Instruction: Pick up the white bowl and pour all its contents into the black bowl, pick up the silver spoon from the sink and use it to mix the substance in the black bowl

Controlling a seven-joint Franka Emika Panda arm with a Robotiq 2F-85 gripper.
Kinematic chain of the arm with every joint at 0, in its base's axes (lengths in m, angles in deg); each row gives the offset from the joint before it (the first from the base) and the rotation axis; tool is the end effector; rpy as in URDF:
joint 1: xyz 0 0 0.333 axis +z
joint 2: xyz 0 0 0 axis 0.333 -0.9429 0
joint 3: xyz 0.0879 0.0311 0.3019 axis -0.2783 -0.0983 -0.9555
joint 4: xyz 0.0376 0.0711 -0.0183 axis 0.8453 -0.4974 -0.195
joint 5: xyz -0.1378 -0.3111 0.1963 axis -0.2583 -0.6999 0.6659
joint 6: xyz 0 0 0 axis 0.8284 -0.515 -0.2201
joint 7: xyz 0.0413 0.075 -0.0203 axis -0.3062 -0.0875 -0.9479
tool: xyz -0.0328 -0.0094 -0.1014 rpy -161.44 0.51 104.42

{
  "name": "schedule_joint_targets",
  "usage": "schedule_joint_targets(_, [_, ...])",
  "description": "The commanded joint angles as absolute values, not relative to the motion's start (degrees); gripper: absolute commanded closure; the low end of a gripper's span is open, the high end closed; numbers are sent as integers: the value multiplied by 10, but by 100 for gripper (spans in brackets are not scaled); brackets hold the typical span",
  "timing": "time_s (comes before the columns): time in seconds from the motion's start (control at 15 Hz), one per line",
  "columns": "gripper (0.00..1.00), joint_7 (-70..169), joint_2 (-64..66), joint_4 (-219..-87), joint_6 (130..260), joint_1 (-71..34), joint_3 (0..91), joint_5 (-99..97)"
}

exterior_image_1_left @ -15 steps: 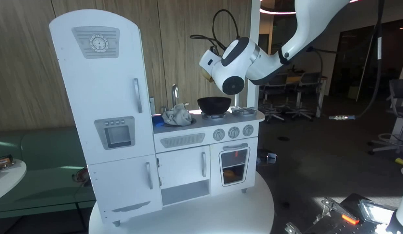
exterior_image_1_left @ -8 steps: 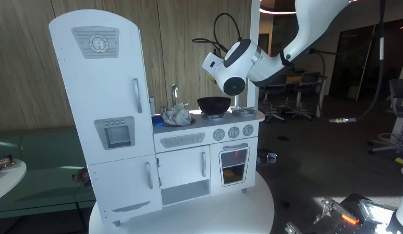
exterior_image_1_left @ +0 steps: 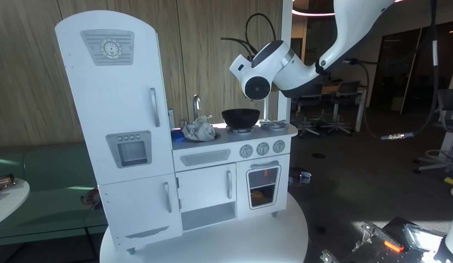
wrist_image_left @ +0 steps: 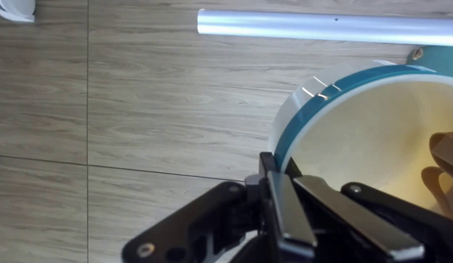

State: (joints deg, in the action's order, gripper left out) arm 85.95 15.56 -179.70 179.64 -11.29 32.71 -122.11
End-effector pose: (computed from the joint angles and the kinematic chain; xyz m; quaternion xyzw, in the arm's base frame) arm 0.5753 0.1293 0.4774 0.5530 0.3323 0.3648 0.6713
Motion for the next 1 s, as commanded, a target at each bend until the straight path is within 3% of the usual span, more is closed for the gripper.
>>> schedule_joint_targets(0.0, [98,816,214,-1765,1902,-123,337,-1088])
schedule_joint_targets(0.93, [98,448,250,-1679,1852,-149,420,-377])
